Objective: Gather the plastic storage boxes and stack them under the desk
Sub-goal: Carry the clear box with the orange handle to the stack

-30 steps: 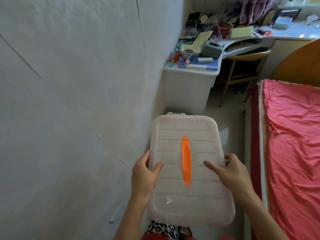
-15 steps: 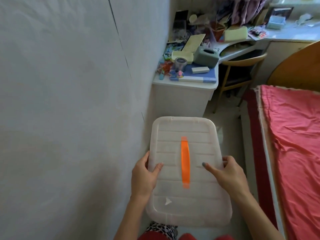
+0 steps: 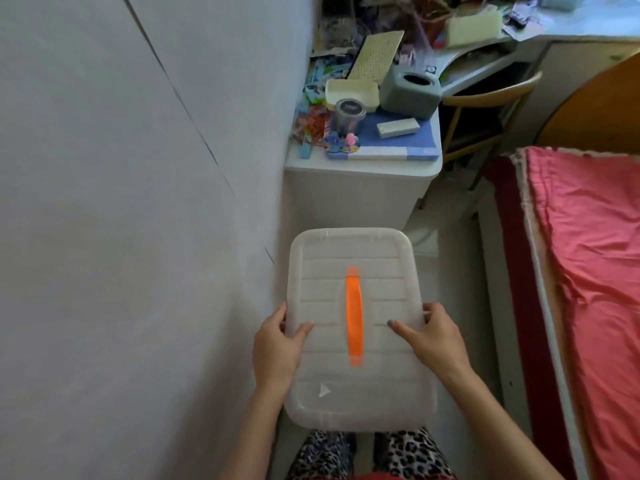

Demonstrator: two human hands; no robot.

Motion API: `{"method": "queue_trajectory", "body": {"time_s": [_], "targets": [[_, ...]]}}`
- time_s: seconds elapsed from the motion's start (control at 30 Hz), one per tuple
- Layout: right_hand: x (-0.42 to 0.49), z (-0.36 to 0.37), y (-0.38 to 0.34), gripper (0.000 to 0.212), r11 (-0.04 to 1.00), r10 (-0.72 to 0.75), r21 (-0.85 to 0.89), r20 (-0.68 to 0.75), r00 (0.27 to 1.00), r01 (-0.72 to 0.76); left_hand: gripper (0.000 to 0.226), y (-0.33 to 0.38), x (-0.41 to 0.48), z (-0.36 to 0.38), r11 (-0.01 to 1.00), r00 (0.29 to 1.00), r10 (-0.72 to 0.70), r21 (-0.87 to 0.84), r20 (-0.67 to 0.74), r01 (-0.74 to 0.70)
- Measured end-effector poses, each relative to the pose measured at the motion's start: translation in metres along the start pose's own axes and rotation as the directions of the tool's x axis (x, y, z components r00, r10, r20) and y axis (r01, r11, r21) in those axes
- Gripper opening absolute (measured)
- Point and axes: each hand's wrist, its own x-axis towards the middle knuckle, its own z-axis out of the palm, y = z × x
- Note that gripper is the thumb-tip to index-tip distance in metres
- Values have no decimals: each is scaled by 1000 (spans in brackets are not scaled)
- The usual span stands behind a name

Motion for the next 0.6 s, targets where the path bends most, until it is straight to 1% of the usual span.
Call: {"method": "queue_trajectory", "body": {"time_s": [0.2,0.33,0.4,0.47,0.6], "targets": [[57,28,2,56,1000,18,4,59,998,-18,56,-18,48,29,997,997,-72,7,-8,72],[95,51,9,54,1000,28,4,117,993,-29,68,-38,85,49,993,993,-110,43,-43,112],[113,63,13,54,999,39,11,154,987,-42,66,-47,103,57,990,991,-126,55,-34,127],[129,75,19,60,997,69,32,197,978,-76,61,-59,120,65,990,992,-126,65,-19,127],[161,102,32,65,988,123,62,220,968,-140,58,-84,150,82,988,990,-143,52,8,142]]}}
